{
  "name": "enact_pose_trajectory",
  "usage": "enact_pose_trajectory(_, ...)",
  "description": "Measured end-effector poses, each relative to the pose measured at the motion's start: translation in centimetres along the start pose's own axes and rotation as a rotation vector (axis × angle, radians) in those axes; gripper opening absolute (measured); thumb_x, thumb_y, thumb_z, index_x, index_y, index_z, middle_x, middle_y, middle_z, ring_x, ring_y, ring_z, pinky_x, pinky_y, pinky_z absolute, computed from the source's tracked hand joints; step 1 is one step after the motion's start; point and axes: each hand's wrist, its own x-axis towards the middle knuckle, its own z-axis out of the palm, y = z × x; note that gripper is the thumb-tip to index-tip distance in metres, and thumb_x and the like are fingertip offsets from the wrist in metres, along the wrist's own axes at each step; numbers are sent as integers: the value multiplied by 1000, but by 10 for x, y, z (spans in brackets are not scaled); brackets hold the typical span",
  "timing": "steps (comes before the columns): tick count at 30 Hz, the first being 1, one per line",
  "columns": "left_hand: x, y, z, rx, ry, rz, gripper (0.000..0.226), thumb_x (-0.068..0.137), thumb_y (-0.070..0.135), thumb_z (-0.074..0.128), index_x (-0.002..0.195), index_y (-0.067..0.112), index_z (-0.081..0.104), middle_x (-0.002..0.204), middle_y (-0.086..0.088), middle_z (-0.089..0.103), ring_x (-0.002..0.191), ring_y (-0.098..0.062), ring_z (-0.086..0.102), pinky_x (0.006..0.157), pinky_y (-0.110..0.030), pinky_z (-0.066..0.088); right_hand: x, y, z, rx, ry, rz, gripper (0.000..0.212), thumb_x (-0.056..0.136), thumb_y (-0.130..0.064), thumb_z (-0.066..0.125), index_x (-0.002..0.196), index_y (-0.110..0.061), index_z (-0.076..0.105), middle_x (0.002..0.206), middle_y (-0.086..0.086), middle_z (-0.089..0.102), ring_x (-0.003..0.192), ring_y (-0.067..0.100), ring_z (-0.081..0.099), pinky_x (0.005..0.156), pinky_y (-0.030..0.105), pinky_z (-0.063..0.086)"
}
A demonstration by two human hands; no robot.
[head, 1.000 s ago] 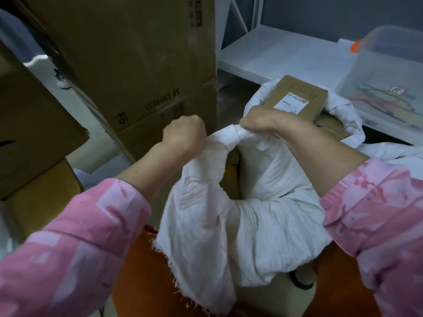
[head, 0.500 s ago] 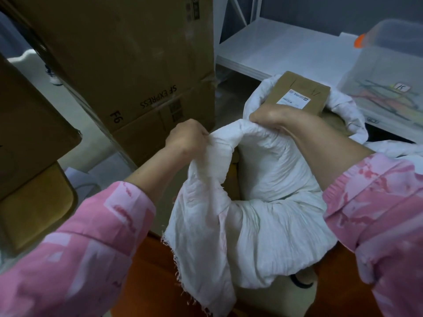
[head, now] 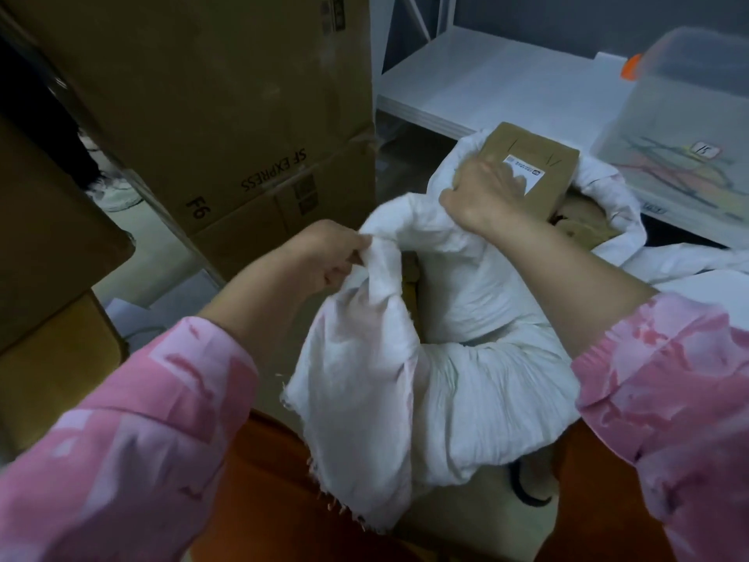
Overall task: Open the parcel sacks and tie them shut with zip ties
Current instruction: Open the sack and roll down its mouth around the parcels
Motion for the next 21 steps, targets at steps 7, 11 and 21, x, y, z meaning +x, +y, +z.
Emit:
enact_pose_trajectory(7, 10, 12, -6, -494, 85, -90, 26, 100, 12, 42, 75, 11, 47, 50, 2, 33, 32, -4, 22, 31, -11, 15, -93, -13, 18, 7, -182, -337, 53, 72, -60, 65, 59, -17, 35, 80, 0, 46, 88, 22, 47, 68, 32, 33)
enact_pose_trajectory(11, 8, 12, -10, -692, 73, -105, 24, 99, 9, 38, 77, 10, 49, 35, 4, 39, 35, -4, 24, 29, -13, 16, -105, -7, 31, -136, -158, -338, 36, 83, -19, 58, 60, -15, 30, 70, -3, 37, 89, 26, 46, 68, 29, 26)
enact_pose_trajectory(21, -2, -9, -16, -1147, 107, -334, 32, 94, 15, 56, 63, 10, 47, 38, 4, 36, 28, -2, 30, 29, -10, 21, -125, 13, 42, -217, 302, -576, 42, 38, 11, 71, 63, -14, 49, 53, 2, 48, 48, 25, 48, 53, 27, 30)
